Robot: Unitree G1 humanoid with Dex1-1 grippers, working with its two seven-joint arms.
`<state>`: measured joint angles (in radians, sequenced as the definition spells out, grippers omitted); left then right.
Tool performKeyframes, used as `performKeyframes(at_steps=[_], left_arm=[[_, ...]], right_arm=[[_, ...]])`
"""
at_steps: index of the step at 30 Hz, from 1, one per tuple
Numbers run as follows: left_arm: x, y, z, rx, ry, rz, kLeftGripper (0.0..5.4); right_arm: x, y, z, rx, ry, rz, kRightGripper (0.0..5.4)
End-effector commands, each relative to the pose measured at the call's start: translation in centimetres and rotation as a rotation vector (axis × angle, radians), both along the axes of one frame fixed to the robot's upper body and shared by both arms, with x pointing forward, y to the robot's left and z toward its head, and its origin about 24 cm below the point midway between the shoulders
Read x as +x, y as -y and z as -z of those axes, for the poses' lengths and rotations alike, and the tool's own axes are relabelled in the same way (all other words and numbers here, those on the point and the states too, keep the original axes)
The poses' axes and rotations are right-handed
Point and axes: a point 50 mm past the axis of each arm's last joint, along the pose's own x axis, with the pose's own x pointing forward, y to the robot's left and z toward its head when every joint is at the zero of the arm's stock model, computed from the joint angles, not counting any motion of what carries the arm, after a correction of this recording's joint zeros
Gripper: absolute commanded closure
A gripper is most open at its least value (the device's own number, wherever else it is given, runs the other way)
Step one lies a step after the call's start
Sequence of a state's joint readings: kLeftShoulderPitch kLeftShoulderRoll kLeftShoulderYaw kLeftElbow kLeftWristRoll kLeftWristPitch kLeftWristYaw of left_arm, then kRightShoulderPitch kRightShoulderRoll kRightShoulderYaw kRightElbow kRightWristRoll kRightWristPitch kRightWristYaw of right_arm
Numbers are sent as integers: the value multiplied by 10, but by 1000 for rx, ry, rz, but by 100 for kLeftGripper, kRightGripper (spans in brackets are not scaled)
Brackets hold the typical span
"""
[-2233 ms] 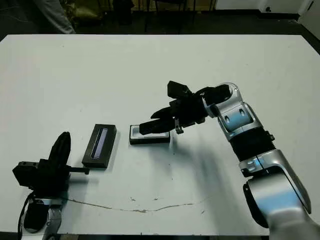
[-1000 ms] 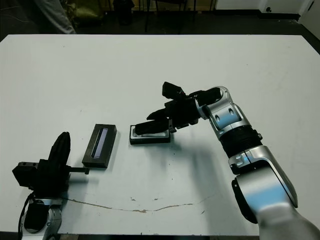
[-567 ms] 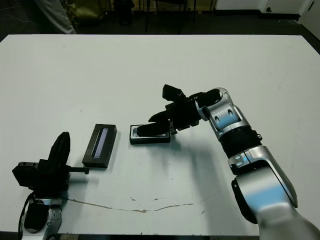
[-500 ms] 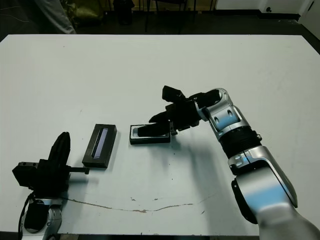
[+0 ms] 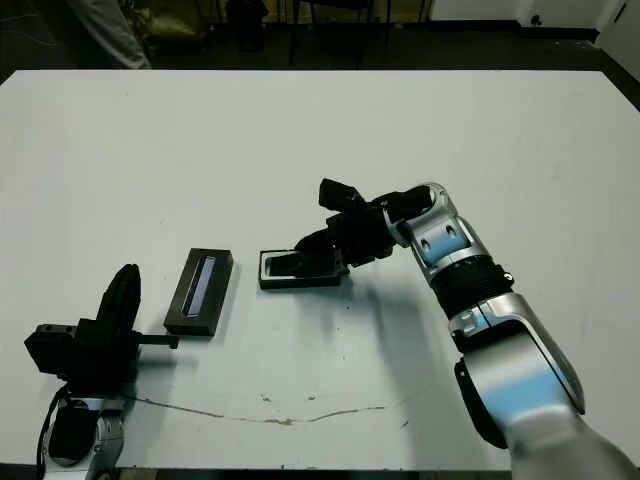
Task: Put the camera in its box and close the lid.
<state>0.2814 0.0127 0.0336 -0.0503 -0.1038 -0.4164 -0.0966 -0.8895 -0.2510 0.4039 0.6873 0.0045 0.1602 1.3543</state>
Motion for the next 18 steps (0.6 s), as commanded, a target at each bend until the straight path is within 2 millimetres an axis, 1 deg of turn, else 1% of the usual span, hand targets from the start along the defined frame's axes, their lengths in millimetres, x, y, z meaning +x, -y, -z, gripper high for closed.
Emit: performKeyframes(at_steps=[1,8,16,18], left_arm=[[-14,1,26,-27,-151,-16,540],[-14,2,26,-19,-153,-22,540],[-15,4,27,-16,-153,-20,540],[-15,4,27,-18,-155,-21,540]], right_arm=[[-8,-3,20,-26,-53,-3,454],[-9,-13,24,11,-51,-35,454],[-11,-23,26,-4,-17,-38,454],[-12,-24,26,-8,-38,-32,454]])
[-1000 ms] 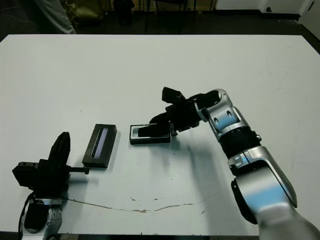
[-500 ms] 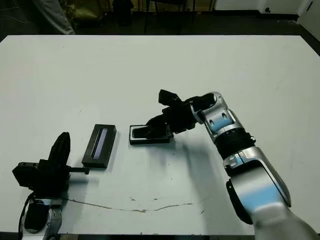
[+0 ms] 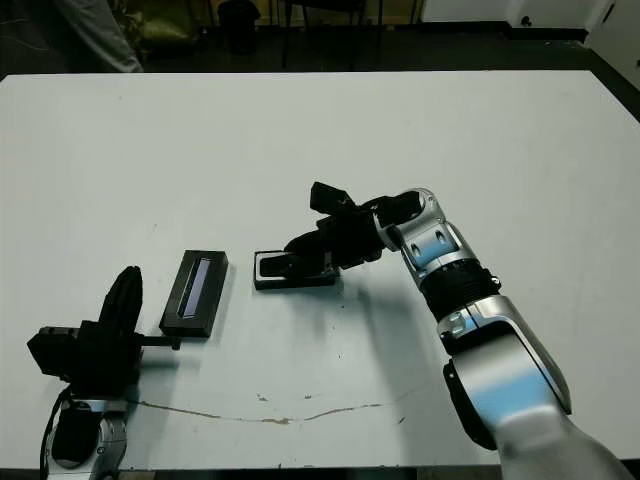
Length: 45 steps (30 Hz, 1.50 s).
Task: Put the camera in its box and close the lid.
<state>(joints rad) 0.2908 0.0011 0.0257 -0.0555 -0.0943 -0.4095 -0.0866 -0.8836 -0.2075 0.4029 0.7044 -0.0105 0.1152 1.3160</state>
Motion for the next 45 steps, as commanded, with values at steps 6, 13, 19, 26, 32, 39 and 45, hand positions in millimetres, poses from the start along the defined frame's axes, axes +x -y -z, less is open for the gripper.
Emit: performKeyframes(at_steps=[6,13,19,26,32,39,45], left_arm=[[-14,0,26,-20,-149,-18,540],[-12,0,25,-14,-148,-20,540],[-11,0,25,-12,-136,-12,540],[-11,0,24,-7,-145,-17,540],[-11,-1,25,-9,-143,-22,540],[-13,-2,24,-13,-131,-21,540],[-15,-4,20,0,-102,-7,540]], right_arm=[[-9,-8,12,-18,14,-92,329],[-1,6,-11,5,54,-103,172],[2,26,-35,92,123,-79,37],[3,46,-68,186,134,2,2],[-8,61,-95,400,169,241,2],[-45,64,-78,576,461,725,107],[-80,66,-57,604,527,866,245]])
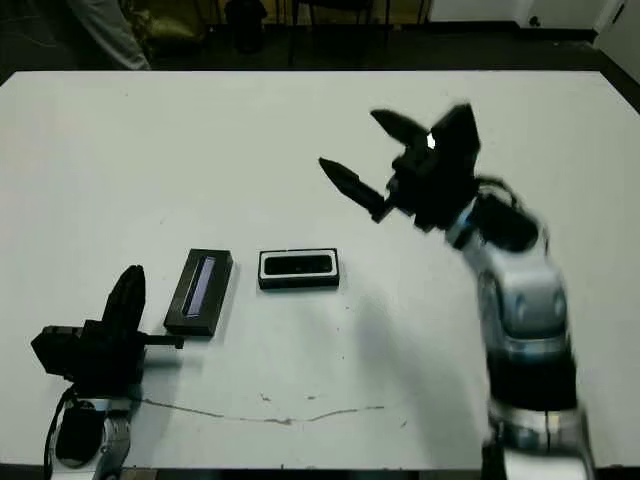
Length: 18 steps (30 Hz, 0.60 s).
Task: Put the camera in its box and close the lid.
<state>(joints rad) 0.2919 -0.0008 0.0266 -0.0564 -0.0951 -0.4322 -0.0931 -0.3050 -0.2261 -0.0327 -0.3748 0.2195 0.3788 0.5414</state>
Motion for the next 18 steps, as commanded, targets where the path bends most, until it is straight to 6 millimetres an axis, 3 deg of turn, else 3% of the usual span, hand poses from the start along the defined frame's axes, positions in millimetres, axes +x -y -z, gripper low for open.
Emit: performKeyframes(at_steps=[1,12,18], left_arm=[[-14,-5,21,0,-120,-11,540],[-19,-5,7,-11,-89,9,540],[-21,-5,2,-8,-101,1,540]], right_arm=[[-17,3,12,3,3,96,272],[-52,16,55,91,-99,253,526],[-68,12,70,146,-10,430,538]])
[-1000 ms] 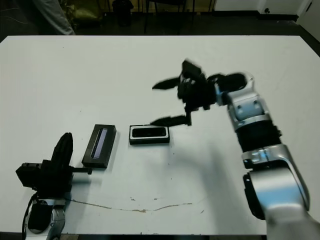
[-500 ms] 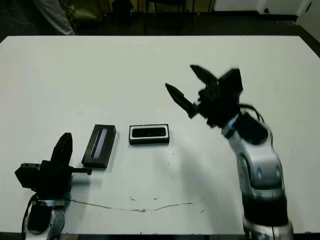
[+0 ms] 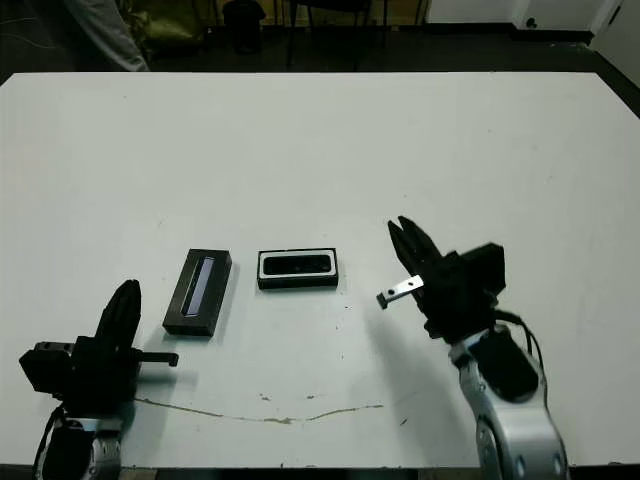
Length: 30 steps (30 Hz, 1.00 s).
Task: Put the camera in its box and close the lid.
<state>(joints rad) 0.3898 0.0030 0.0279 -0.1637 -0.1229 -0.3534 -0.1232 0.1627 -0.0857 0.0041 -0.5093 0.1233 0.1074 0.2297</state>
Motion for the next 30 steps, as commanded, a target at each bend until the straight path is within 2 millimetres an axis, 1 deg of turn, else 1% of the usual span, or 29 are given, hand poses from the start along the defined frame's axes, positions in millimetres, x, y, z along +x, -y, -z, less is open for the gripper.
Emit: performKeyframes(at_steps=[1,4,9,13,16,18,20,24,28,30], left_arm=[[-5,-2,2,9,-39,-8,540],[-7,-1,-1,-4,-46,-15,540],[-13,2,-3,-39,-36,-4,540],[-24,13,-9,-46,-32,6,540],[-37,23,-17,-39,-41,0,540],[-46,31,-24,-71,-87,9,531],[-52,36,-31,-59,-93,31,501],[-59,45,-41,-26,-103,106,409],[-61,50,-41,73,-107,103,314],[-59,50,-41,109,-143,95,264]], right_arm=[[-7,-3,12,1,30,82,538],[-10,-8,18,-2,62,121,538],[-13,-18,25,21,61,129,538],[-13,-24,28,16,50,127,538],[-12,-27,29,21,48,120,538],[-11,-28,31,27,44,121,539],[-11,-29,31,32,35,125,540],[-10,-31,32,39,26,132,540],[-9,-33,33,51,21,134,540],[-9,-33,33,56,22,132,540]])
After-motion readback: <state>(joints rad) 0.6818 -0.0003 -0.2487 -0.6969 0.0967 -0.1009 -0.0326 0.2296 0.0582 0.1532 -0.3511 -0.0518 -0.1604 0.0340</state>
